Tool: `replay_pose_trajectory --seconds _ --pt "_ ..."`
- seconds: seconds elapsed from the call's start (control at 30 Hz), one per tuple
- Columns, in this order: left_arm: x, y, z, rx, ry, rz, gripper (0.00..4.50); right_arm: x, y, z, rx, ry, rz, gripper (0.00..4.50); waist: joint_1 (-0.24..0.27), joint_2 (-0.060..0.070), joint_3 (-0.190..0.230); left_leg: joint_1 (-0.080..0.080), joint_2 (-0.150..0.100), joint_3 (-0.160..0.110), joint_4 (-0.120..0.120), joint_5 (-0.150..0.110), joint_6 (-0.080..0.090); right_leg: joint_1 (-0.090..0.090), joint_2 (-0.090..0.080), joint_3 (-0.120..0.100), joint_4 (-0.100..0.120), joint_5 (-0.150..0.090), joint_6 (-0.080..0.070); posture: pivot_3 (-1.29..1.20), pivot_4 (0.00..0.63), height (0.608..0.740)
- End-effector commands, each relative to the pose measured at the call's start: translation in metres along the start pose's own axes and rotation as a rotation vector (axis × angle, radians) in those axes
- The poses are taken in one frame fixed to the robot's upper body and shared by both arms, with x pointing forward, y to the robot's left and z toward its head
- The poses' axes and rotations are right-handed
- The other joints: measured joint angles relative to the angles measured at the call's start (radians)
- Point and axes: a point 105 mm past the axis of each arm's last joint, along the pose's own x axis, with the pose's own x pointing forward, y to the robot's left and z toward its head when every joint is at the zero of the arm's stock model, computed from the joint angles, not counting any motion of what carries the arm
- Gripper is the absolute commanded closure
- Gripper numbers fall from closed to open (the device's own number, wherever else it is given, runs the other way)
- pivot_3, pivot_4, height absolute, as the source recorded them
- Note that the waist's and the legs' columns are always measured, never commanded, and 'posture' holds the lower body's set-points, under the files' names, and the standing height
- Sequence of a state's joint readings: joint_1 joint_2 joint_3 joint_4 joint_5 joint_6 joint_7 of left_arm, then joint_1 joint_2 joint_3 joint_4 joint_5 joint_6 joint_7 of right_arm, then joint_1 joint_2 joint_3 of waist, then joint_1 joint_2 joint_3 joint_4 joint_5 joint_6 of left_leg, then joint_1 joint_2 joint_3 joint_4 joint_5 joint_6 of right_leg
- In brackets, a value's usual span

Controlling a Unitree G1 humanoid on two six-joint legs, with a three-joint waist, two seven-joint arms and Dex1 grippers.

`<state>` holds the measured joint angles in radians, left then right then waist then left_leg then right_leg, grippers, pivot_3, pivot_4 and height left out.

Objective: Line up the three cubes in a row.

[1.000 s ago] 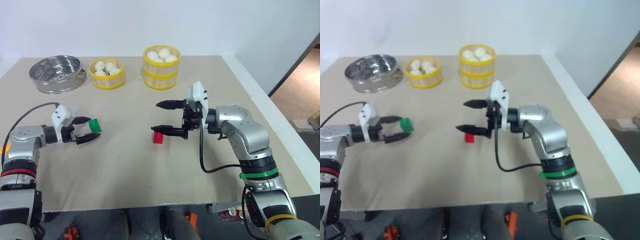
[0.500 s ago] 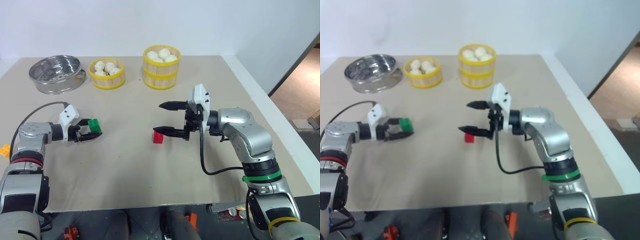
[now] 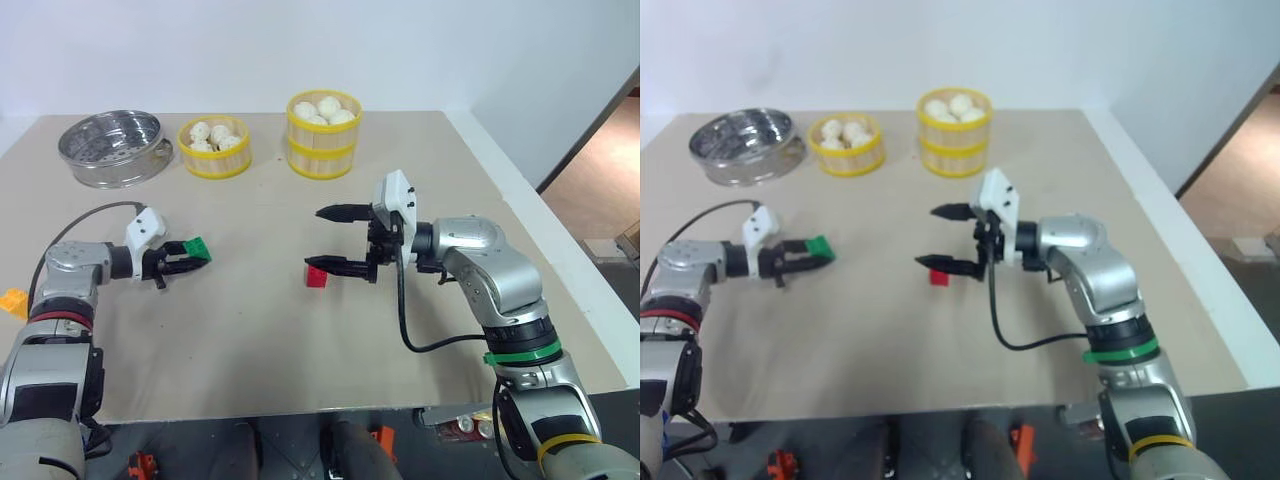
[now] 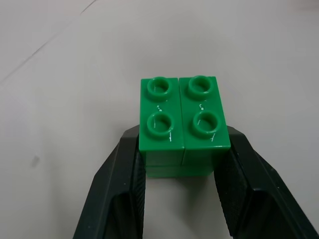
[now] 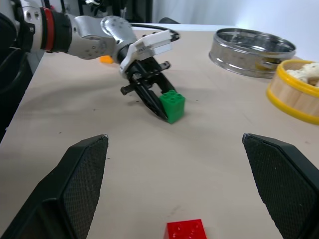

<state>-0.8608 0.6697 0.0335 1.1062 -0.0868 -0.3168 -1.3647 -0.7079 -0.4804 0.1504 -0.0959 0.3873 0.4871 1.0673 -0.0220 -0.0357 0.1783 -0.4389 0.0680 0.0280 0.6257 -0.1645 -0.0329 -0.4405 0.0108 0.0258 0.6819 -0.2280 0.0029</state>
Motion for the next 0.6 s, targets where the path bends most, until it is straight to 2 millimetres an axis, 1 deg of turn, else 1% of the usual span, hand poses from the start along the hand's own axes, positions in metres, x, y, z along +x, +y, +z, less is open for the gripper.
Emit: replay_pose_trajectory --seconds 0.03,0.17,0.27,0.37,0.47,0.6 --pt "0.020 -0.020 0.024 0.086 -0.081 -0.125 3.17 -0.001 -0.002 0.013 -0.065 -0.021 0.002 0.00 0.000 0.000 0.000 0.000 0.000 0.000 0.000 0.000 0.000 0.000 0.000 0.000 0.000 0.000 0.000 0.00 0.150 0.740" --pt "0.039 -0.053 0.033 0.071 -0.120 -0.223 3.17 0.000 -0.003 0.012 -0.069 -0.020 -0.002 0.00 -0.003 0.000 0.000 0.000 0.000 0.000 0.000 0.000 0.000 0.000 0.000 0.001 0.000 0.000 0.000 0.00 0.150 0.740" --pt "0.046 -0.067 0.035 0.048 -0.123 -0.243 3.17 0.000 -0.003 0.011 -0.065 -0.016 -0.003 0.00 -0.004 0.000 0.000 0.001 0.000 0.000 0.000 0.000 0.000 0.000 0.001 0.002 0.001 0.000 0.000 0.00 0.150 0.740" --pt "0.053 -0.075 0.037 0.047 -0.114 -0.249 3.17 0.000 -0.003 0.009 -0.063 -0.010 -0.002 0.00 -0.003 0.000 0.000 0.002 0.000 -0.001 0.000 0.000 0.001 0.000 0.001 0.001 0.002 0.000 -0.001 0.00 0.150 0.740" --pt "0.060 -0.076 0.040 0.044 -0.107 -0.249 3.17 0.001 -0.002 0.008 -0.055 -0.008 0.005 0.00 -0.001 0.000 0.000 0.002 0.000 -0.001 0.000 0.002 0.002 0.001 0.001 0.001 0.002 0.002 0.000 0.00 0.150 0.740" --pt "0.060 -0.076 0.040 0.050 -0.093 -0.275 3.17 0.001 0.000 0.006 -0.040 -0.004 0.028 0.00 -0.002 0.000 0.000 0.002 0.000 0.000 0.003 0.002 0.002 0.001 0.001 0.003 0.002 0.003 0.001 0.00 0.150 0.740"
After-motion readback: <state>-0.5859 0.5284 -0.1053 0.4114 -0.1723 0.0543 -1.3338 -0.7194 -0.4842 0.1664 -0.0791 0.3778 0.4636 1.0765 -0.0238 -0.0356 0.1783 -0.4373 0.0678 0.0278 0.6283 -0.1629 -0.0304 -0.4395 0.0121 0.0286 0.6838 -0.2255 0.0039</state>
